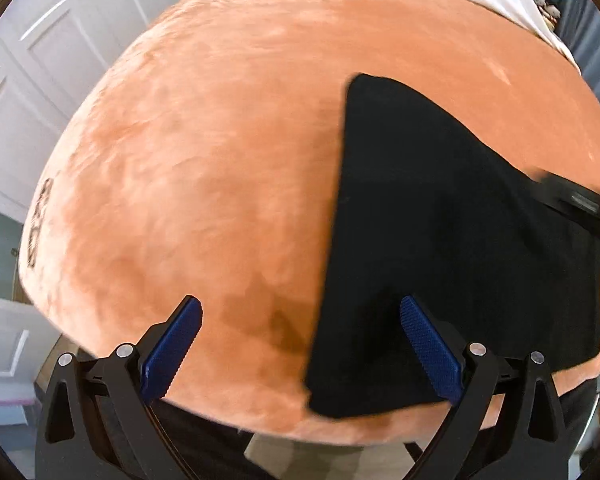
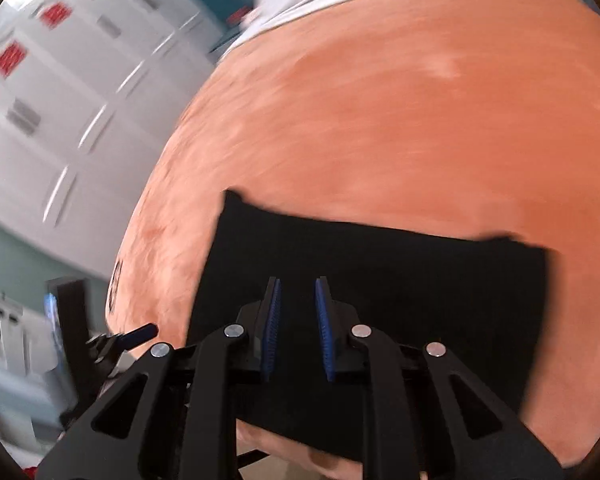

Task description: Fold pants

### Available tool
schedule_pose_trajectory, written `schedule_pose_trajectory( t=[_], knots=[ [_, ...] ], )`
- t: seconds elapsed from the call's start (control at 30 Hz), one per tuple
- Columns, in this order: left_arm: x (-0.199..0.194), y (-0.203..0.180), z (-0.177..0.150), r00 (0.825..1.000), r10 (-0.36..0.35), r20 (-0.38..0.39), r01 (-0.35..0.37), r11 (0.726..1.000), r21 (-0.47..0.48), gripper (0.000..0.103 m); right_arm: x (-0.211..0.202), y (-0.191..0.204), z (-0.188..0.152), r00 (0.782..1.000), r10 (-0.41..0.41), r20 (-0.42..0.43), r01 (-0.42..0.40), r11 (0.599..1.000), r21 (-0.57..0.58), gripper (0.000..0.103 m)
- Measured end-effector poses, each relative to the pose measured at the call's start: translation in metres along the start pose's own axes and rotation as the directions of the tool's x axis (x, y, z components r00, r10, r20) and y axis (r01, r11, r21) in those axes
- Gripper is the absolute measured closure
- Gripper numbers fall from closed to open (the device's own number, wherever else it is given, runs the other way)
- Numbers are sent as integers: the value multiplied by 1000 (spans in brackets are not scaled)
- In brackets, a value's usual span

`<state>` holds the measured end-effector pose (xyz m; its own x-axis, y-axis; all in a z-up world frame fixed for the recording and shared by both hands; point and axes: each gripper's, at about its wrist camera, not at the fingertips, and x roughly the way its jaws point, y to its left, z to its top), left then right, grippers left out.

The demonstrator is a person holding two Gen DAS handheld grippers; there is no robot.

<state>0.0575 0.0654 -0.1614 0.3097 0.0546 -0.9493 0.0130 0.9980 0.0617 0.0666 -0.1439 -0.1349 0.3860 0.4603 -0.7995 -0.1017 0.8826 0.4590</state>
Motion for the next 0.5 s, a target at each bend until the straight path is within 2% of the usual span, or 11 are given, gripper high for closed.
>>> schedule_pose_trajectory(
  t=[0.13,0.23,0.3,0.37,0.43,0.5],
  knots=[
    [-8,15,-15,1000,21,5,-21,999,28,5,75,37,35,993,40,-113,-47,997,-60,86],
    [-12,10,-15,999,30,32,-31,998,63,5,150,47,56,985,-65,-158,53,995,-82,89],
    [-15,2,-13,999,7,33,-10,997,82,5,169,50,60,985,-78,-152,66,995,-81,90],
    [-20,-4,-17,999,-10,37,7,995,95,5,153,57,65,987,-70,-144,58,995,-83,90],
    [-25,-8,-15,998,-38,51,32,994,106,5,101,55,59,998,-29,-51,25,996,-88,89],
    [-28,-15,-15,995,-72,62,64,991,119,5,31,29,33,996,-57,67,62,995,-73,76]
  ],
)
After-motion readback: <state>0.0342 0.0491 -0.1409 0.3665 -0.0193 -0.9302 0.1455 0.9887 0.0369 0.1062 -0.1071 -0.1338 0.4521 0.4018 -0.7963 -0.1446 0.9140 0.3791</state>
